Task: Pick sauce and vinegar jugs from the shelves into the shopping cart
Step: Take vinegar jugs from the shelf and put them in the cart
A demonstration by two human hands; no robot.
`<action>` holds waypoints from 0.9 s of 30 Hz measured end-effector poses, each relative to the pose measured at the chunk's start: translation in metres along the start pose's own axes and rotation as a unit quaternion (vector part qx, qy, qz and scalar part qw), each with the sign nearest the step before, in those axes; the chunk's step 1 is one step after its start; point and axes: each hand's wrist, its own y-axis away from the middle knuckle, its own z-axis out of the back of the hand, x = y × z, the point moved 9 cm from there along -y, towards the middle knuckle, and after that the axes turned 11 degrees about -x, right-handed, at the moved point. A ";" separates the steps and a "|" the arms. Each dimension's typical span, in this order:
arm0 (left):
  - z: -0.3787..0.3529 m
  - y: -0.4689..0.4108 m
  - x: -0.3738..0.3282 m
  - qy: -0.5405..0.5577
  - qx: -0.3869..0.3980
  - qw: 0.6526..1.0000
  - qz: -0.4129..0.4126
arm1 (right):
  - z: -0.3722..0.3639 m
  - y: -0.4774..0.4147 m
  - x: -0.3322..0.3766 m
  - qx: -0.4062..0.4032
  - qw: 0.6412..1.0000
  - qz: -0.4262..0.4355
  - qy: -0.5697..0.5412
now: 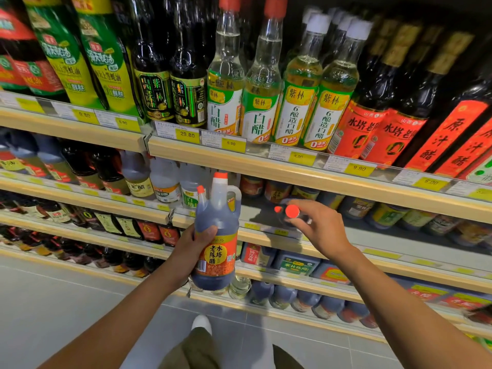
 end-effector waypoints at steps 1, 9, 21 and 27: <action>0.001 0.000 0.001 0.002 -0.002 1.000 0.001 | -0.003 0.001 -0.009 -0.002 1.000 -0.021 -0.022; 0.003 0.000 0.007 -0.003 -0.007 1.000 -0.004 | -0.001 -0.006 -0.055 -0.026 0.968 -0.220 -0.117; -0.003 -0.002 0.022 0.002 -0.003 1.000 -0.005 | -0.025 -0.036 -0.083 0.055 0.952 -0.293 -0.064; -0.001 -0.005 0.031 0.010 0.000 1.000 -0.016 | -0.057 0.015 -0.135 0.008 0.884 -0.420 -0.205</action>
